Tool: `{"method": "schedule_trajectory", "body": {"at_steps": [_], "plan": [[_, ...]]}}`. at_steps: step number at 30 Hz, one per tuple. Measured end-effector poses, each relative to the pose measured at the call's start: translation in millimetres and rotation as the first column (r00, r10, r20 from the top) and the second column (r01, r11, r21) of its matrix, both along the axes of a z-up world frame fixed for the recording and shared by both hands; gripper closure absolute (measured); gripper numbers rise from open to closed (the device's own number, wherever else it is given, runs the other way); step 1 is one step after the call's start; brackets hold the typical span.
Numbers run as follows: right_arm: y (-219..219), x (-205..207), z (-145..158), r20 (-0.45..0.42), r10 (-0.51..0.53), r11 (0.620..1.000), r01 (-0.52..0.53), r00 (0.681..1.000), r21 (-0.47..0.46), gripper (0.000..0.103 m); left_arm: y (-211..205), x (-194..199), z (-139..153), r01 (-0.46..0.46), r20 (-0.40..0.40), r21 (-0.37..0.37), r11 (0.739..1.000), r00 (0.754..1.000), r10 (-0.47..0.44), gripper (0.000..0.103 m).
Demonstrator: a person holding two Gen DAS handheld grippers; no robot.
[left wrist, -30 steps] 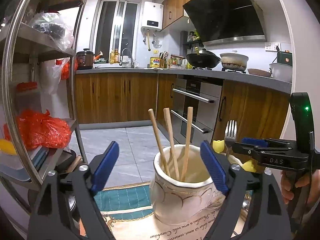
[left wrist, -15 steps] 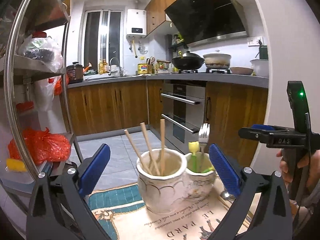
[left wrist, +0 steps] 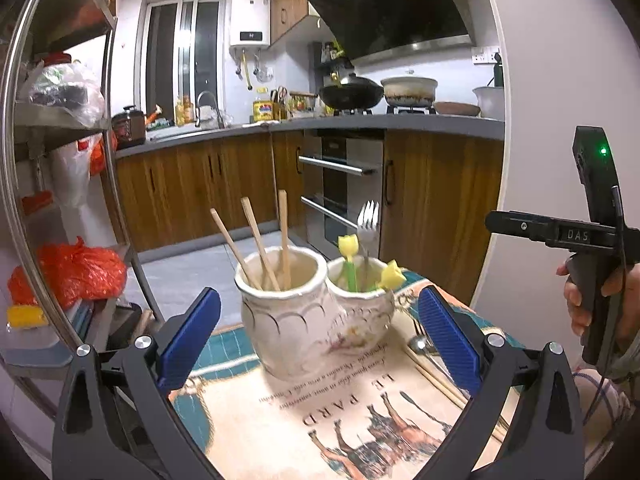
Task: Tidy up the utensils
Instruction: 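Move both tools back over the remaining utensils on the cloth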
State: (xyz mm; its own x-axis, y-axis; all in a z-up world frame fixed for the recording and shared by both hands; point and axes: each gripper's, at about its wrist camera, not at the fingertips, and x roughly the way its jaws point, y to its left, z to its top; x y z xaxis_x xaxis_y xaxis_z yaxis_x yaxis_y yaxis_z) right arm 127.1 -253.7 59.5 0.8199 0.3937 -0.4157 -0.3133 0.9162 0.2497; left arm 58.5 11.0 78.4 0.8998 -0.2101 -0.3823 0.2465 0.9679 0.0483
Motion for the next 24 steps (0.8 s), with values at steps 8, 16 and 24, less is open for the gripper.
{"method": "schedule_trajectory", "body": {"at_steps": [8,16,24], "plan": [[7,-5,-32,-0.074,-0.004,0.999,0.0,0.997,-0.051,0.005,-4,5,-22,-0.019,-0.077,0.007,1.0,0.997,0.019,0.006],[11,-5,-51,-0.124,-0.009,0.997,-0.001,0.992,-0.082,0.005,-5,7,-45,-0.033,-0.141,0.01,0.999,0.989,0.034,0.006],[13,-5,-63,-0.161,-0.005,0.992,-0.016,0.987,-0.127,0.005,-6,10,-60,-0.033,-0.202,0.01,0.999,0.979,0.034,0.006]]}}
